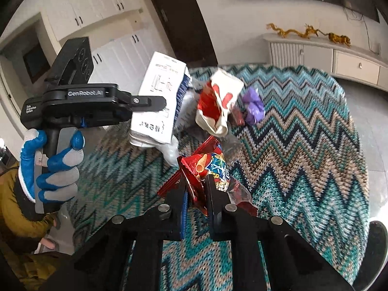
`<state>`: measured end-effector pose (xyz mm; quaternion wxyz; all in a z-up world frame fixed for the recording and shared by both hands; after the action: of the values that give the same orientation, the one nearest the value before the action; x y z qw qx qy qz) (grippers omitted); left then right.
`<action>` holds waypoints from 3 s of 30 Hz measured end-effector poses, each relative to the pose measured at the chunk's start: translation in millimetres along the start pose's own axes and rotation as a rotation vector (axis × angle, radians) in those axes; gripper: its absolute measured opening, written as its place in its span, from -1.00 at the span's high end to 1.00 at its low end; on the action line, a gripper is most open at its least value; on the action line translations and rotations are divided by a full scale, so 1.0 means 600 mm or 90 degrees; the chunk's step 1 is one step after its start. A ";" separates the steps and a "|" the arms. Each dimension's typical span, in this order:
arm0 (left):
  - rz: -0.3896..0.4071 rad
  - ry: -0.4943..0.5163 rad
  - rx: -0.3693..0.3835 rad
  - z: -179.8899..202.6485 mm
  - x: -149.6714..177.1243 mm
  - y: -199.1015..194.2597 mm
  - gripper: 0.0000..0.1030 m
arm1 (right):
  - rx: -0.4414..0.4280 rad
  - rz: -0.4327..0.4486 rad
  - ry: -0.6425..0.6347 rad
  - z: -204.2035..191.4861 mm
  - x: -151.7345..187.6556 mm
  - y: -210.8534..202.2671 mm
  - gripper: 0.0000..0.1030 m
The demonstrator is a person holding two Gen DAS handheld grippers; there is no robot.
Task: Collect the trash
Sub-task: 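Grasp the dark box with the left gripper while the right grasps a red snack bag, then carry both items over the white bin and open both grippers, then move both tools back to the trash pile on the blanket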
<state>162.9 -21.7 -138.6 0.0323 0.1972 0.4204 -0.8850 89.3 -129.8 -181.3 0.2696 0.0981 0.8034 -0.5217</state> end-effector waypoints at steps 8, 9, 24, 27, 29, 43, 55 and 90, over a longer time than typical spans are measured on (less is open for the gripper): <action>0.007 0.046 0.013 0.069 -0.004 -0.012 0.48 | 0.021 0.075 0.036 0.037 0.003 -0.091 0.75; 0.002 0.054 0.013 0.079 -0.004 -0.006 0.48 | 0.027 0.083 0.043 0.046 0.006 -0.102 0.75; -0.162 0.244 0.038 0.365 0.045 0.228 0.48 | 0.222 0.143 0.316 0.377 0.185 -0.266 0.74; -0.194 0.273 0.040 0.417 0.065 0.282 0.48 | 0.245 0.139 0.372 0.444 0.228 -0.267 0.73; -0.216 0.296 0.040 0.452 0.080 0.323 0.48 | 0.260 0.130 0.409 0.485 0.260 -0.266 0.72; -0.307 0.301 0.034 0.563 0.137 0.551 -0.05 | 0.292 0.093 0.552 0.649 0.371 -0.207 0.32; -0.263 0.338 0.013 0.549 0.151 0.477 -0.05 | 0.303 0.115 0.561 0.614 0.383 -0.241 0.17; 0.104 0.251 -0.166 0.166 0.049 -0.095 -0.05 | 0.302 0.249 0.192 0.142 0.008 -0.354 0.01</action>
<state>91.2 -57.0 -51.2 0.0464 0.3935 0.5118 -0.7623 20.2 -299.2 -43.8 0.2123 0.3861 0.6567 -0.6120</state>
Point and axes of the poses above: each gripper's, at about its wrist camera, not at the fingertips, and y roughly the way its jaws point, z to its right, x to its underside, the point moved 8 cm from there along y, roughly the way its jaws point, and after that the axes turned 13 degrees about -z, right-handed, at the moved point
